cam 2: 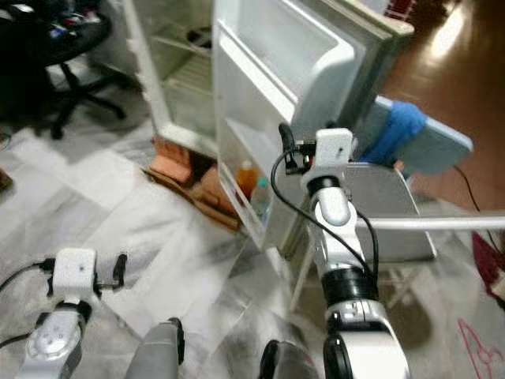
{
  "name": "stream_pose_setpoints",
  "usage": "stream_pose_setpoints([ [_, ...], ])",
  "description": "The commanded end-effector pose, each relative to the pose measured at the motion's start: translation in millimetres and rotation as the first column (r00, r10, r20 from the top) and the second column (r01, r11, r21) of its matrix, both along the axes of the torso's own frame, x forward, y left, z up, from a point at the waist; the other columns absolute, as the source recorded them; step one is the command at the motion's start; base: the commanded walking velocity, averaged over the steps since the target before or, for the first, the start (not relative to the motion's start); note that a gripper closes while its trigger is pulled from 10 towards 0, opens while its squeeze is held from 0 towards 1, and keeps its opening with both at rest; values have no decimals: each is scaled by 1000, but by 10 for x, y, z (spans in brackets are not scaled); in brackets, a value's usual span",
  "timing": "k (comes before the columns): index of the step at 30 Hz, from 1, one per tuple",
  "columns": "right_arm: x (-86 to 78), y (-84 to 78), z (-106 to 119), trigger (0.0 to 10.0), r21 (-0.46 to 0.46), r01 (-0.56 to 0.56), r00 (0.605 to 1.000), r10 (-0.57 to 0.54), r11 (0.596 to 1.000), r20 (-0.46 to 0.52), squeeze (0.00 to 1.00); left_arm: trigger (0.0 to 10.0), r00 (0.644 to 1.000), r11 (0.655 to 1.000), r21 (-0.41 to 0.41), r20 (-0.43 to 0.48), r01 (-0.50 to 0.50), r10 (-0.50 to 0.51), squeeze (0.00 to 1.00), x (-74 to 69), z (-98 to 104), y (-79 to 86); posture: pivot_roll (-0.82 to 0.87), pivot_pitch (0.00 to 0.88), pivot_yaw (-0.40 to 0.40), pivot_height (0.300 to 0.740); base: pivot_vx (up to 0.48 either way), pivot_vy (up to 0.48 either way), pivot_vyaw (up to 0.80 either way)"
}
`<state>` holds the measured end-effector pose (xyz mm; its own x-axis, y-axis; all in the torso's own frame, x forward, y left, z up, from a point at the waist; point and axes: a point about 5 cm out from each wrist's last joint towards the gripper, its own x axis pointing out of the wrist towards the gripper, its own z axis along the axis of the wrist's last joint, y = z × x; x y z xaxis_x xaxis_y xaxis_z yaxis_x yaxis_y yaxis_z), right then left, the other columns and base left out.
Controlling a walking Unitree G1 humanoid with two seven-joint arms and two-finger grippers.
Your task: Restocking fridge
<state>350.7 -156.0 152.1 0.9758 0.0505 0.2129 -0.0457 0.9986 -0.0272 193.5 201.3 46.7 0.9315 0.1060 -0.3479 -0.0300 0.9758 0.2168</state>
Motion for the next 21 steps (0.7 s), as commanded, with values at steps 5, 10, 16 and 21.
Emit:
stream_pose_setpoints([
  [5,-4,-164,-63,10000,28,106,994,-105,994,-30,0,10000,999,999,16,5,45,-45,0,32,45,-46,153,137,-65,740,0,0,0],
  [10,-30,-36,-103,10000,176,-10,999,19,984,-49,0,10000,998,998,8,-1,62,-62,0,39,43,-52,146,141,-57,740,0,0,0],
  [16,-154,536,28,10000,387,-397,906,423,833,18,0,10000,997,996,14,3,83,-84,0,71,49,-83,141,141,-54,740,0,0,0],
  [21,-493,965,277,10000,452,-697,677,719,556,159,0,10000,996,996,13,5,87,-87,0,104,46,-98,144,141,-61,740,0,0,0],
])
